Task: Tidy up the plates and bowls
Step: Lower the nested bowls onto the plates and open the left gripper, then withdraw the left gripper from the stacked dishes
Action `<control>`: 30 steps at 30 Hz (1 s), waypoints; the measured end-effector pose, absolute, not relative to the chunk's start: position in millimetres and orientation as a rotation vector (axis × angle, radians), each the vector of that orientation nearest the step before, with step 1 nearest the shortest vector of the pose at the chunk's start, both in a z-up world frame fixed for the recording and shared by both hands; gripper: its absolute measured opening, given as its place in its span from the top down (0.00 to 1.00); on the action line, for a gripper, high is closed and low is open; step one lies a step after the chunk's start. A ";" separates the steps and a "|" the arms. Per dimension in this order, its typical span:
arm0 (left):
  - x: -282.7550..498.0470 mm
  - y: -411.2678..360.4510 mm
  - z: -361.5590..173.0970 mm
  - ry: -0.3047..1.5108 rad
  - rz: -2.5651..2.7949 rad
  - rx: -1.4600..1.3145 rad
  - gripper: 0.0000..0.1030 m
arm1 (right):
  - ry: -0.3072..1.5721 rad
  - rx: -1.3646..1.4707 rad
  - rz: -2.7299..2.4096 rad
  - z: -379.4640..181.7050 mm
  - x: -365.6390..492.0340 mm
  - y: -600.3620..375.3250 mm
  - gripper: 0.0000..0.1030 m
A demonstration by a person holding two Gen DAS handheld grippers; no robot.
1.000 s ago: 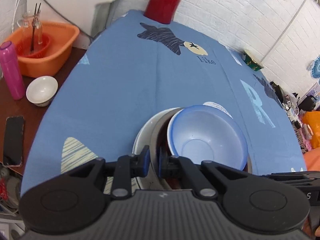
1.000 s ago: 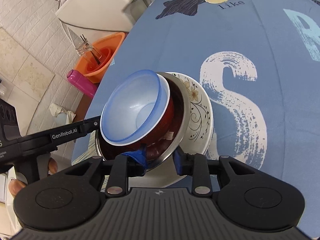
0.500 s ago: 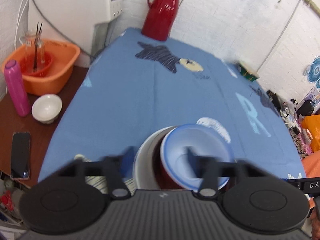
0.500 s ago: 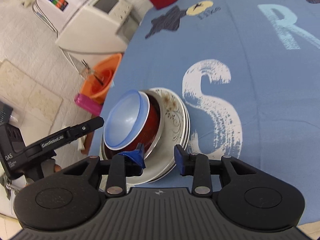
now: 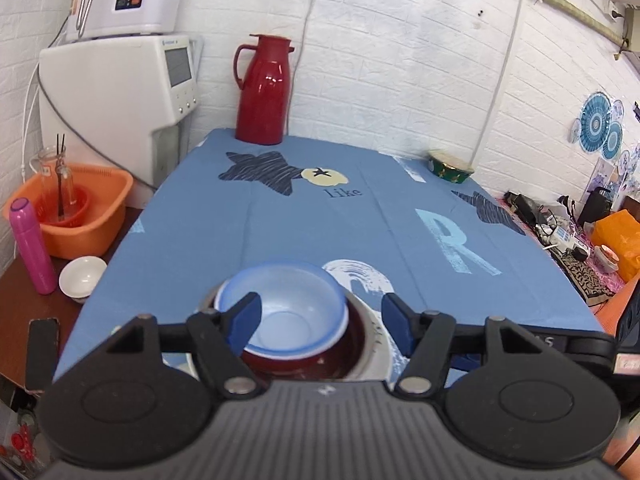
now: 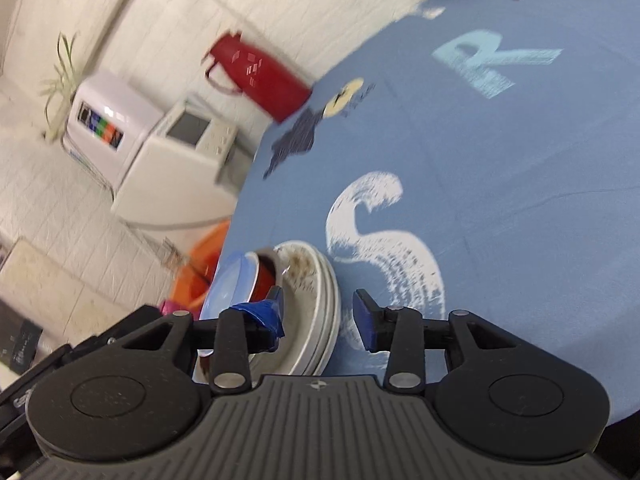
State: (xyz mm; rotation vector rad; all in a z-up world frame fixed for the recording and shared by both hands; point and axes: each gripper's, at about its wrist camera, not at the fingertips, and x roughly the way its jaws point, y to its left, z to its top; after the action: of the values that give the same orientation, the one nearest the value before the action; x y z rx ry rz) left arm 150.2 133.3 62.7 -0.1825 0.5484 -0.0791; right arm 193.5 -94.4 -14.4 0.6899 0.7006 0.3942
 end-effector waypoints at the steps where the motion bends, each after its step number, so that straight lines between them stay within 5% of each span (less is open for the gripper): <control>1: 143.4 126.8 60.3 0.545 -0.073 -0.176 0.37 | 0.694 0.679 0.376 -17.3 186.8 -96.2 0.77; 15: 39.4 59.2 14.0 0.523 -0.037 -0.090 0.36 | 0.473 0.416 0.236 -14.5 56.4 -120.0 0.74; 30: -5.3 46.5 -13.9 0.541 -0.019 -0.053 0.33 | 0.487 0.309 0.139 -44.6 -5.3 -125.2 0.72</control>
State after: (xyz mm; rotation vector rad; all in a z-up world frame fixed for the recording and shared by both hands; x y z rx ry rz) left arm -5.3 46.5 -13.9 -0.0529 0.5413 -0.0186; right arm -5.3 -125.2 -44.6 0.3092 0.4868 0.1392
